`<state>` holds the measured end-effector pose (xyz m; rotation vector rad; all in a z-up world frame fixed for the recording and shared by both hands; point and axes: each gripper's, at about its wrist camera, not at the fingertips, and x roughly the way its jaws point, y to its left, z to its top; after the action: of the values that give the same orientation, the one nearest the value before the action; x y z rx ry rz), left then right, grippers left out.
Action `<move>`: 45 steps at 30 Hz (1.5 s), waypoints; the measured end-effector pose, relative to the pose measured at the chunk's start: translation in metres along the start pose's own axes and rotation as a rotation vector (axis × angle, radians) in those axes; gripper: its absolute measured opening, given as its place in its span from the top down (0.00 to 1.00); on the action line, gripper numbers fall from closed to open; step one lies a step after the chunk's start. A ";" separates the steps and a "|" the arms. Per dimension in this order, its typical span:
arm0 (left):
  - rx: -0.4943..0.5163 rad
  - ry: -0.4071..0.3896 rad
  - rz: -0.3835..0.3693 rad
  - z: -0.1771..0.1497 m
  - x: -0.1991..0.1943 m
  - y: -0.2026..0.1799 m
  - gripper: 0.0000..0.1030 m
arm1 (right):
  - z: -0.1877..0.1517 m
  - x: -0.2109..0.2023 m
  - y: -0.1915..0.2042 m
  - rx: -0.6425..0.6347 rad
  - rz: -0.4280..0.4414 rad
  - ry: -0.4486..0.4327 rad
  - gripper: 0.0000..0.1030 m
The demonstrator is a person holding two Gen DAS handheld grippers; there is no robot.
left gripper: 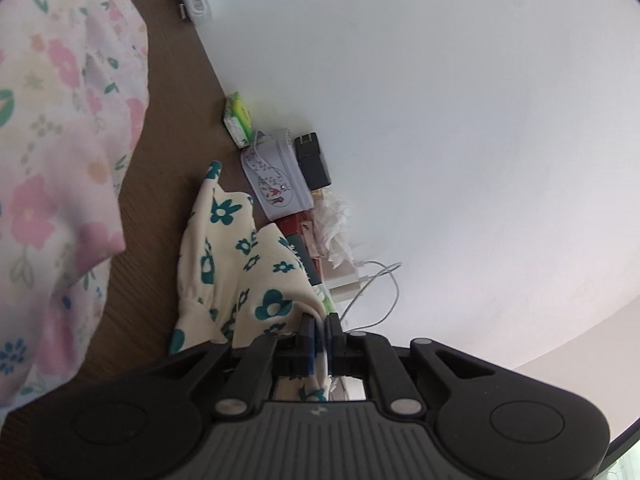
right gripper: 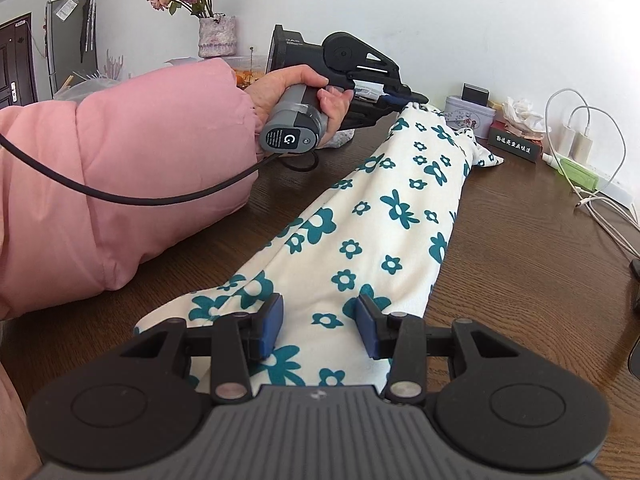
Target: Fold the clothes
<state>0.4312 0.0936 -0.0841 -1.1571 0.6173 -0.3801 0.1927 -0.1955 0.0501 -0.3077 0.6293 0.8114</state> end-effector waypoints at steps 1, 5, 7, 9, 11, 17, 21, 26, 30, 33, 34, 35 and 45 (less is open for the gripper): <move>-0.013 0.004 0.027 0.000 -0.001 0.002 0.94 | 0.000 0.000 0.000 0.000 0.000 0.001 0.61; -0.042 0.005 0.103 0.003 -0.017 0.010 0.66 | 0.000 -0.001 0.001 0.001 0.000 0.002 0.61; -0.023 0.005 0.098 0.006 -0.029 0.004 0.58 | 0.001 -0.001 0.001 0.001 0.001 0.002 0.61; 0.014 0.027 0.123 0.008 -0.037 -0.006 0.48 | 0.001 0.000 0.000 0.002 0.001 0.001 0.61; 0.036 0.069 0.172 0.007 -0.038 -0.014 0.47 | 0.001 0.000 0.000 0.002 0.002 0.001 0.60; 0.028 0.181 0.268 -0.003 -0.009 -0.017 0.55 | 0.002 0.001 0.001 0.002 -0.004 0.001 0.60; -0.003 0.171 0.277 -0.003 0.005 -0.015 0.61 | 0.002 0.000 0.001 0.003 -0.003 0.001 0.60; 0.029 0.121 0.217 -0.007 0.009 -0.013 0.92 | 0.001 0.000 0.002 0.001 -0.004 0.001 0.60; 0.007 0.065 0.109 -0.009 -0.002 -0.004 0.93 | 0.001 0.000 0.003 -0.002 -0.007 0.000 0.60; -0.011 0.045 0.113 -0.008 -0.006 0.004 0.93 | 0.000 -0.001 0.003 -0.004 -0.009 0.000 0.60; -0.015 0.046 0.117 -0.008 -0.007 0.007 0.93 | 0.000 -0.001 0.003 -0.007 -0.011 0.000 0.60; -0.014 0.044 0.113 -0.008 -0.008 0.007 0.93 | 0.001 -0.002 0.004 -0.013 -0.010 0.000 0.59; 0.019 0.043 0.136 0.000 -0.010 0.009 0.93 | 0.006 -0.009 -0.005 0.018 0.099 -0.029 0.50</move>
<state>0.4230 0.1023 -0.0900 -1.0845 0.7241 -0.2948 0.1947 -0.2013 0.0607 -0.2489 0.6282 0.9031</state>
